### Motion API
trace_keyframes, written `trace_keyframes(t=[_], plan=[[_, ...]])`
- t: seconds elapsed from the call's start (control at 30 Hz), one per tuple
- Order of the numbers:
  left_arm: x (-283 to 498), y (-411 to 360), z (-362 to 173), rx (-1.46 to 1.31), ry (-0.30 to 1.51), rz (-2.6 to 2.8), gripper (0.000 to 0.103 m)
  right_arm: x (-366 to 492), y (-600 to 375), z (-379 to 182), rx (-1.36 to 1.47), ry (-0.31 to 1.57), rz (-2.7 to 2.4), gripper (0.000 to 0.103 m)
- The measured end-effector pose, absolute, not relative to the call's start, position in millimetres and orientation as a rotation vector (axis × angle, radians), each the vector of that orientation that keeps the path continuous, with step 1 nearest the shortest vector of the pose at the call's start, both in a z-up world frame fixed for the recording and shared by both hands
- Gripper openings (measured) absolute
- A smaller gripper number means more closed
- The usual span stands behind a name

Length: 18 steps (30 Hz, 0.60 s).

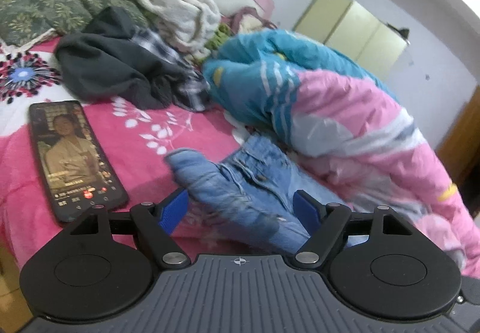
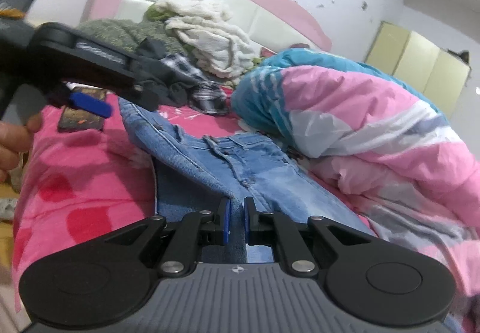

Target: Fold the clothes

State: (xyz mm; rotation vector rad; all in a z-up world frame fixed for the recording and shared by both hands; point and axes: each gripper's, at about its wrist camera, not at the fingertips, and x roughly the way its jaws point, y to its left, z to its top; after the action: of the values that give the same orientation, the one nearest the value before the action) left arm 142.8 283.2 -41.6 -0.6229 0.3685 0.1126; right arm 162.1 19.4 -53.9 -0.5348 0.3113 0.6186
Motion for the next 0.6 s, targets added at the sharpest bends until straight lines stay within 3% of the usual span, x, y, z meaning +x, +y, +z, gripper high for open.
trace_keyframes(t=[0.2,0.3,0.47,0.5,0.53,0.6], plan=[[159.3,283.6,-54.8,-0.733,0.416,0.054,0.077,165.6,5.7,-49.2,-0.422,0.344,0.671,0.008],[166.8,280.6,-60.1,-0.762,0.424,0.073,0.069,159.8,3.5,-49.4,-0.403,0.352,0.701,0.008],[169.1,283.6,-64.8,-0.775,0.410,0.147,0.035,143.9,-5.3,-48.2,-0.396,0.353,0.735,0.010],[169.1,285.3,-66.0,-0.783,0.411,0.155,0.032,138.7,-9.1,-48.6,-0.402,0.354,0.734,0.011],[169.0,287.0,-67.1,-0.791,0.411,0.164,0.029,133.6,-13.2,-49.4,-0.404,0.357,0.735,0.014],[169.0,289.0,-67.9,-0.794,0.411,0.169,0.025,118.9,-25.9,-51.7,-0.396,0.359,0.738,0.039]])
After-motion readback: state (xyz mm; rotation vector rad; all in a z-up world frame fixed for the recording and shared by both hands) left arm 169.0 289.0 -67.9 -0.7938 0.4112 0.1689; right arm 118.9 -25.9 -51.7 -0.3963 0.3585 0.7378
